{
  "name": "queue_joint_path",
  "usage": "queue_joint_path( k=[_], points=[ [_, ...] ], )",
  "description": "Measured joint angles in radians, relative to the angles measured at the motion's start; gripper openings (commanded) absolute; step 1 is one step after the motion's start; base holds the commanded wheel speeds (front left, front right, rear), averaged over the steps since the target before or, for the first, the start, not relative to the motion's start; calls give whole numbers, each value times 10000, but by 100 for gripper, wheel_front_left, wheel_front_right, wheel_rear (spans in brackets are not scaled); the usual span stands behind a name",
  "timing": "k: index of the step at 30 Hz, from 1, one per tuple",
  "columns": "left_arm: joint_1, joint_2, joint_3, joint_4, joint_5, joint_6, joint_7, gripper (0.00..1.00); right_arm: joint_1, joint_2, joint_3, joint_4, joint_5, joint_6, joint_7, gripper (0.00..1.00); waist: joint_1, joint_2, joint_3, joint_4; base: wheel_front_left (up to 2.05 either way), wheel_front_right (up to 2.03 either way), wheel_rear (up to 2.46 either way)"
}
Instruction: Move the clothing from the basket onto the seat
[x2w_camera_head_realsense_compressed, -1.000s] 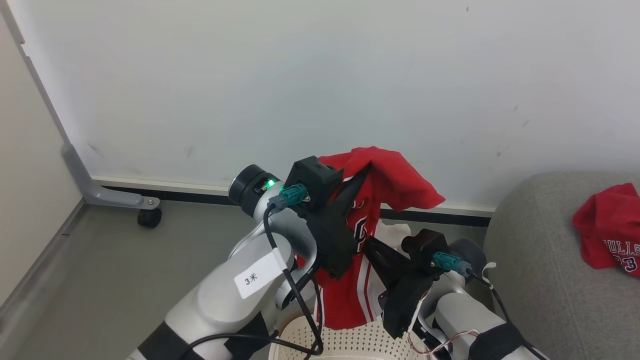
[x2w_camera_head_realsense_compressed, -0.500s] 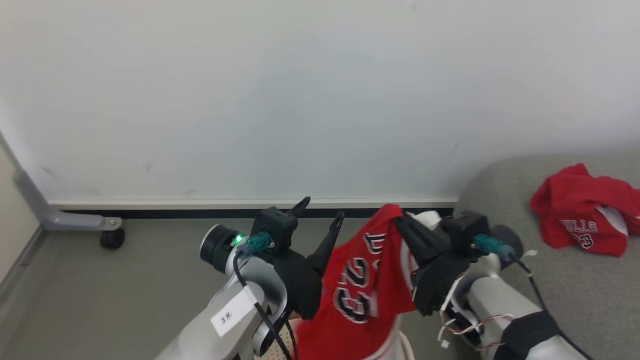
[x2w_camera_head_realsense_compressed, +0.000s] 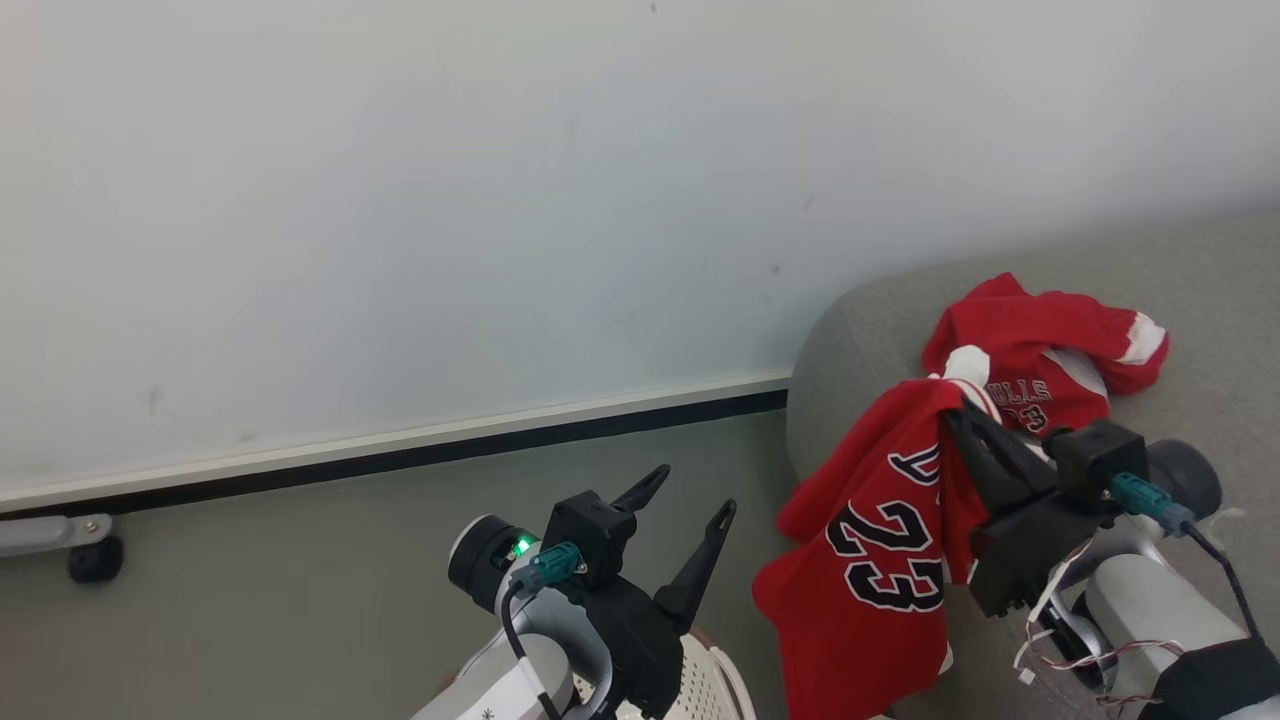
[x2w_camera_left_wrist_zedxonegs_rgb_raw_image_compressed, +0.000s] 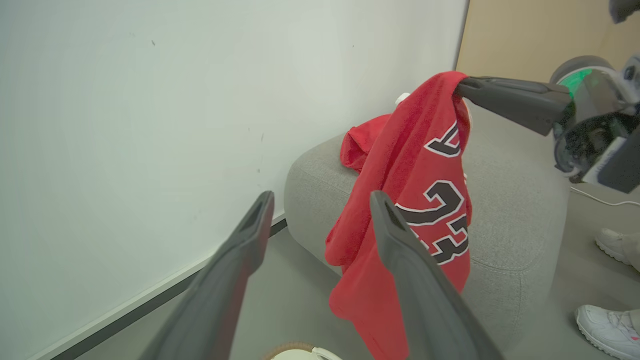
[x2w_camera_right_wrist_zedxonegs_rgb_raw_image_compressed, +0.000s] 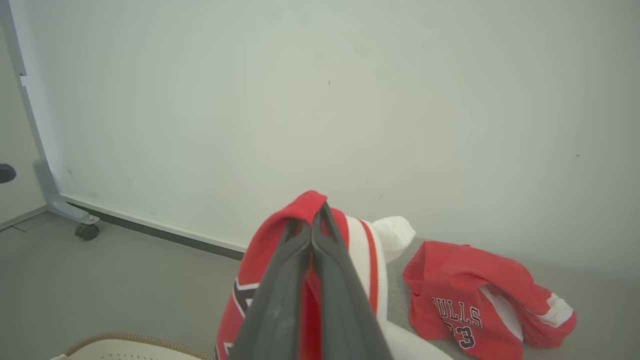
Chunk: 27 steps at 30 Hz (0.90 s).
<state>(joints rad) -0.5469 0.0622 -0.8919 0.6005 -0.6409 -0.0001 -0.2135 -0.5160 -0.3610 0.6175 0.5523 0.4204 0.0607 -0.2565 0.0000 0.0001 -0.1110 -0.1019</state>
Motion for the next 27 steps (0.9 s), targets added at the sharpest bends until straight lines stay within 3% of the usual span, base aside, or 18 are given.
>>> queue_joint_path(
  k=[6,15,21,27],
  points=[
    [117,-50,-138,-215,13,13,-88,100,-12,-499,-226,-892,-232,-92,-2,0,0,0,110,-769,0,0,0],
    [430,-65,-190,-430,121,280,-186,100,-1265,-520,-230,-1434,-345,84,-2,0,0,0,461,-1889,0,0,0],
    [421,-92,-376,-583,274,360,-186,100,-1950,-876,-610,-1434,-328,151,59,0,1,0,911,-2176,0,0,0],
    [319,-77,-349,-905,449,545,-228,100,-3771,-1338,-1283,-1275,-161,228,322,0,1,0,1607,-2118,0,0,0]
  ],
)
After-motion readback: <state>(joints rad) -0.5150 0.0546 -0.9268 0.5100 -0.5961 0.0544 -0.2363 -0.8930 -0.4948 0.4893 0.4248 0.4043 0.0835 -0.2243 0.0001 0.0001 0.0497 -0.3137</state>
